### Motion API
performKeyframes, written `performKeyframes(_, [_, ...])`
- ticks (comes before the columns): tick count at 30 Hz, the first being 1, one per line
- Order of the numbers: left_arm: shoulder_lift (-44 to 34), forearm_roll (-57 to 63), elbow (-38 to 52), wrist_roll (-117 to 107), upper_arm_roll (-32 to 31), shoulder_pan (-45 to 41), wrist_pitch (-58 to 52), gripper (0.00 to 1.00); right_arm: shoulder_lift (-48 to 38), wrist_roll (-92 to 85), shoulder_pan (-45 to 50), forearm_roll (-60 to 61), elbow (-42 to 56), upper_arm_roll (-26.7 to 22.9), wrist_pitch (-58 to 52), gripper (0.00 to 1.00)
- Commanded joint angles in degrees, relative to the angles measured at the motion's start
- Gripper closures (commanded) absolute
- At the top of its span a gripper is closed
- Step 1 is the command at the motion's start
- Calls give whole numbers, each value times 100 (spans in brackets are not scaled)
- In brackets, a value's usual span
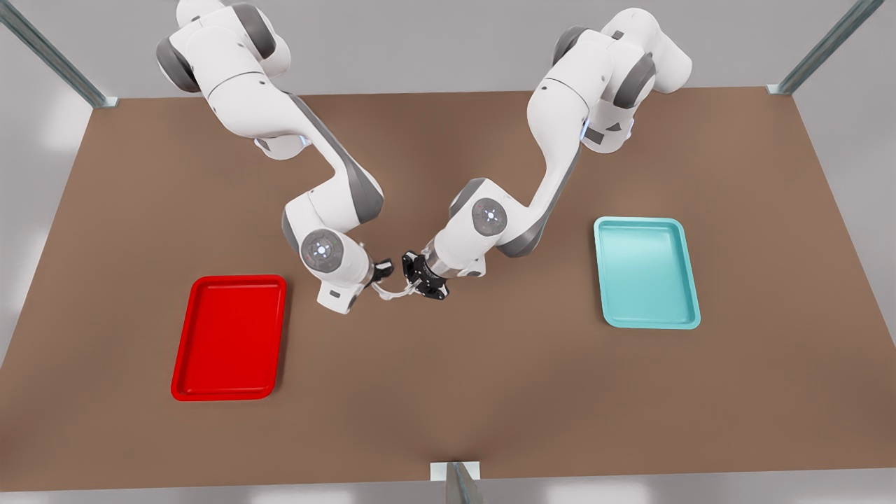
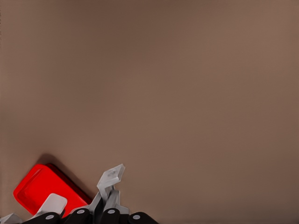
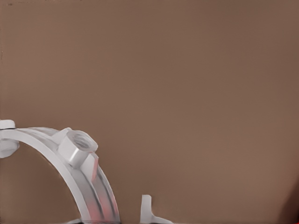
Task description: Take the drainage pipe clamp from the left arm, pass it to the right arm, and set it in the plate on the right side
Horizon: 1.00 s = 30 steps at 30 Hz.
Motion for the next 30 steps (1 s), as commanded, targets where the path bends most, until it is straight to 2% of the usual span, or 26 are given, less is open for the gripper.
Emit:
performKeyframes(1, [-8, 53, 6, -2929, 11, -36, 83, 75, -14, 287, -21, -97, 1, 4, 34, 79])
performKeyframes(2, [-8, 62, 6, -2920, 11, -80, 119, 52, -14, 287, -21, -97, 1, 4, 25, 79])
performKeyframes(3, [-8, 62, 6, -2920, 20, -80, 119, 14, -14, 287, -21, -97, 1, 4, 16, 79])
performKeyframes(4, [-17, 62, 6, -2929, 20, -80, 119, 0, -14, 287, -21, -97, 1, 4, 16, 79])
performKeyframes(8, [-175, 325, -3, -2920, 20, -71, 49, 0, -40, 261, -91, -97, 1, 4, -28, 79])
performKeyframes(10, [-421, 484, -3, -2070, 46, 148, -337, 0, -49, 261, -179, -97, -34, 4, -1, 79])
performKeyframes(12, [-676, 475, -3, 382, 46, 719, -1418, 0, -49, 68, -416, -106, -104, 4, 43, 79])
performKeyframes(15, [-834, 475, -3, 5357, 55, 1642, -3264, 0, -163, -530, -1128, -167, -324, 4, -10, 79])
performKeyframes(17, [-869, 492, -3, 8650, 72, 2371, -3729, 0, -172, -530, -1444, -483, -333, 4, 7, 79])
performKeyframes(21, [-1546, 1871, -11, 14375, 160, 3190, -4530, 0, 56, -1312, -2314, -818, -438, -5, 174, 79])
performKeyframes(22, [-1809, 2382, -64, 15070, 29, 3452, -4838, 0, 135, -1480, -2543, -818, -535, -5, 315, 79])
performKeyframes(23, [-2266, 2408, -275, 15343, -429, 3919, -4873, 0, 214, -1480, -2798, -818, -667, 4, 341, 79])
performKeyframes(26, [-3365, 2514, -1417, 16265, -402, 3928, -4276, 0, 557, -2086, -3308, -809, -702, 4, 544, 79])
performKeyframes(30, [-3717, 2576, -1716, 16381, -165, 3875, -4083, 0, 786, -2446, -3606, -818, -693, -5, 649, 79])
